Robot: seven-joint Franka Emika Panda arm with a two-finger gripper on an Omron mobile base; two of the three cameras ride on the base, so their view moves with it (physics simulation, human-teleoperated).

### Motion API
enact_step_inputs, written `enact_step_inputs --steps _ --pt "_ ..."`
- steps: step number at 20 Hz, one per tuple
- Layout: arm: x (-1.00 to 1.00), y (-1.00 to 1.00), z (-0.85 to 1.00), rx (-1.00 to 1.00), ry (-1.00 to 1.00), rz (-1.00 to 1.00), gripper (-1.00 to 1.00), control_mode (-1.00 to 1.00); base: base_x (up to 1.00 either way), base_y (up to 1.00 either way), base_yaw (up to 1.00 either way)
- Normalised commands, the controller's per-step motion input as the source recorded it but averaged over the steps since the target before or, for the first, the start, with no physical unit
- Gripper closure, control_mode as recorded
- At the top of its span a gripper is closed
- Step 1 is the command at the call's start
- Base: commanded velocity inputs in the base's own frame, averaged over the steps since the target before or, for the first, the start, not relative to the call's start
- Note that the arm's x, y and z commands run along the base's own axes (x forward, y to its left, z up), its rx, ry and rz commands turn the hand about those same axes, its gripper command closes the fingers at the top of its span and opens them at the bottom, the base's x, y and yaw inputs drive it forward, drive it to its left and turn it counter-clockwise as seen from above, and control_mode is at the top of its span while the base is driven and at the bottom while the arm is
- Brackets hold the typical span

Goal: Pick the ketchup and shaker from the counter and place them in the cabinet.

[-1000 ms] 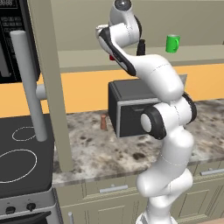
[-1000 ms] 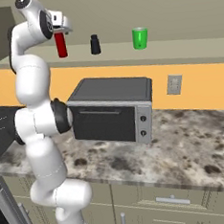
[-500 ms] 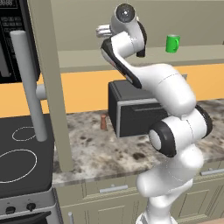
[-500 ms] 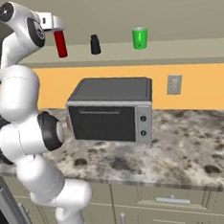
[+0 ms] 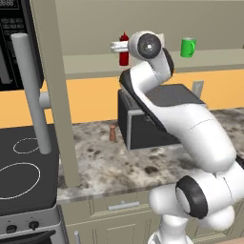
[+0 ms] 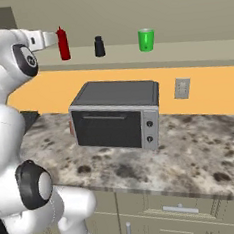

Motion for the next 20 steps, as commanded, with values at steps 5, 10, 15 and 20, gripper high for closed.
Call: enact_step_inputs --steps 5,10,15,20 --pt "-1.0 -0.07 -0.05 0.0 -0.12 0.0 -1.0 -1.0 0.0 0.0 0.0" --pt "-1.0 -0.03 0.02 -0.02 -0.01 -0.05 -1.0 -1.0 0.0 0.0 0.0" --pt "-1.0 -0.34 0.1 -0.05 0.0 -0.18 -1.0 -1.0 0.0 0.0 0.0" --pt "-0.92 -0.6 0.05 -0.01 0.08 -0.22 -1.0 -1.0 0.0 0.0 0.0"
